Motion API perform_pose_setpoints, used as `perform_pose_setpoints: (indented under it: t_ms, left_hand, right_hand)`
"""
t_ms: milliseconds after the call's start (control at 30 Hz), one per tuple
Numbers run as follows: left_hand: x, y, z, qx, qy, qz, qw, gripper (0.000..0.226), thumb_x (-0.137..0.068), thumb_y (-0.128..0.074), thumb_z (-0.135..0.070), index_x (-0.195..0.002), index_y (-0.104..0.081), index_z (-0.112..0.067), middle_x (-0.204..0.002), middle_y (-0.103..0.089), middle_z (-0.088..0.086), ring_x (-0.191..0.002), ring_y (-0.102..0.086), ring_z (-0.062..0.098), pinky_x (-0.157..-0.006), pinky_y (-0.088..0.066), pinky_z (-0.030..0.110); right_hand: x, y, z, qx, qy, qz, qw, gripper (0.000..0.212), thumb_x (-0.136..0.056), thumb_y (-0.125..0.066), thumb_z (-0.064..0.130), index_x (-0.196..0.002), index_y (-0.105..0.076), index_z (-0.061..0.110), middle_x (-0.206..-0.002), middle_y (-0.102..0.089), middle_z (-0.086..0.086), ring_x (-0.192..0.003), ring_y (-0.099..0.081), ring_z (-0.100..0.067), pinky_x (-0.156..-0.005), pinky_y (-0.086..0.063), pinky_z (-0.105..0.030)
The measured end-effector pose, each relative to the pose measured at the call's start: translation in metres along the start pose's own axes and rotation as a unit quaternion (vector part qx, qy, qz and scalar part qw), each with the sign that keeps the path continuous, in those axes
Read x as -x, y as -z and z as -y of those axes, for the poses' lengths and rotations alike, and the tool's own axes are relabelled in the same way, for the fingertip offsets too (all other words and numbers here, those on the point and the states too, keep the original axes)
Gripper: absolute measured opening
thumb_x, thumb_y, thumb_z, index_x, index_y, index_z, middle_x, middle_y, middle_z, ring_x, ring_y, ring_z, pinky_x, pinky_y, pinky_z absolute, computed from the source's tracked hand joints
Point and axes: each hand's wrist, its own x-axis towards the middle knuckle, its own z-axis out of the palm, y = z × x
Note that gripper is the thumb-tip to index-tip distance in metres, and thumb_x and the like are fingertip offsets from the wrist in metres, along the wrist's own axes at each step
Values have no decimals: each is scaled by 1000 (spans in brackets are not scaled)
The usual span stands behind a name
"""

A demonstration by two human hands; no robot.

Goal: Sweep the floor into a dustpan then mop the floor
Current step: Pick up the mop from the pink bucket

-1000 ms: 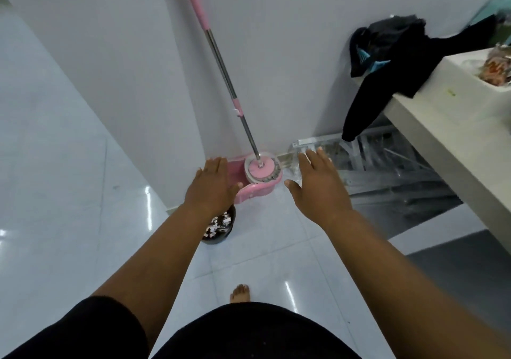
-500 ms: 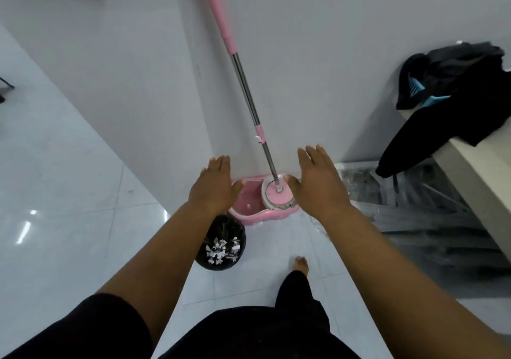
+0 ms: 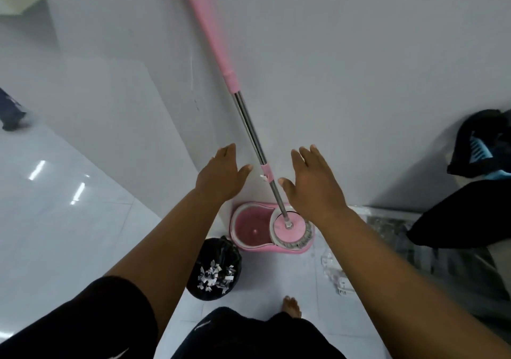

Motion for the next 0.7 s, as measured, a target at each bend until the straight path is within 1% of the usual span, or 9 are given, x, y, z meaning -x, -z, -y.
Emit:
perform_pose_setpoints:
  t_ms: [133,233,333,367,400,467,533,633,700]
  left_hand:
    - [-36,-3,-6,23,26,10,999,76,-97,-42,-54,-155,-14,-13,-159,-23,10,-145,-27,27,-114,-28,42]
    - [-69,-1,-4,48,46,7,998,77,-97,-44,-53,-155,-13,-12,-160,-22,12,-146,-24,27,-116,-24,41]
    - [-101,3,-4,101,46,3,994,79,-97,-48,-48,-154,-13,-8,-159,-22,13,-146,-23,27,-119,-20,37]
    - [-110,5,-5,130,46,0,990,77,-96,-51,-46,-153,-17,-7,-158,-27,13,-144,-28,27,-118,-23,35]
    - [-119,7,-7,160,45,-6,986,73,-95,-55,-43,-151,-24,-7,-154,-35,12,-140,-36,28,-113,-29,31]
    - [-135,9,-12,201,45,-29,978,56,-93,-60,-37,-138,-41,-9,-138,-53,11,-124,-51,29,-95,-38,26]
    - [-142,9,-18,224,53,-52,972,42,-92,-61,-34,-125,-51,-9,-123,-62,10,-112,-58,28,-83,-38,24]
    - [-138,3,-32,250,19,-69,966,27,-93,-61,-26,-113,-57,-10,-109,-67,8,-102,-63,25,-78,-38,22]
    - [-128,-5,-45,269,-32,-62,960,23,-93,-61,-21,-113,-58,-11,-106,-68,6,-99,-65,23,-81,-43,23]
  right_hand:
    - [-28,-3,-14,-4,8,17,1000,65,-96,-45,43,-147,-28,7,-154,-28,-14,-146,-11,-30,-117,-12,-35]
    - [-42,-6,-17,3,15,22,1000,66,-95,-46,42,-147,-28,6,-153,-29,-15,-146,-12,-31,-118,-11,-36]
    - [-52,-3,-19,9,6,25,1000,67,-95,-47,42,-147,-27,5,-153,-28,-16,-146,-11,-31,-118,-11,-37]
    - [-55,-1,-20,9,-2,26,1000,67,-95,-47,42,-148,-27,6,-154,-27,-15,-146,-10,-31,-118,-12,-37]
    - [-58,1,-21,9,-9,25,1000,67,-95,-47,42,-148,-27,6,-154,-27,-15,-146,-10,-31,-119,-13,-37]
    - [-63,6,-24,16,-16,23,999,67,-95,-47,42,-148,-27,6,-154,-27,-15,-146,-10,-30,-119,-13,-37]
    - [-70,10,-27,27,-24,19,999,67,-95,-47,42,-148,-27,6,-154,-28,-15,-146,-10,-30,-119,-14,-37]
    - [-78,17,-28,27,-36,0,999,66,-95,-48,42,-147,-30,5,-152,-31,-16,-145,-14,-31,-118,-17,-38]
    - [-82,21,-26,14,-37,-23,999,65,-95,-50,40,-145,-32,3,-150,-35,-18,-144,-19,-32,-117,-20,-39]
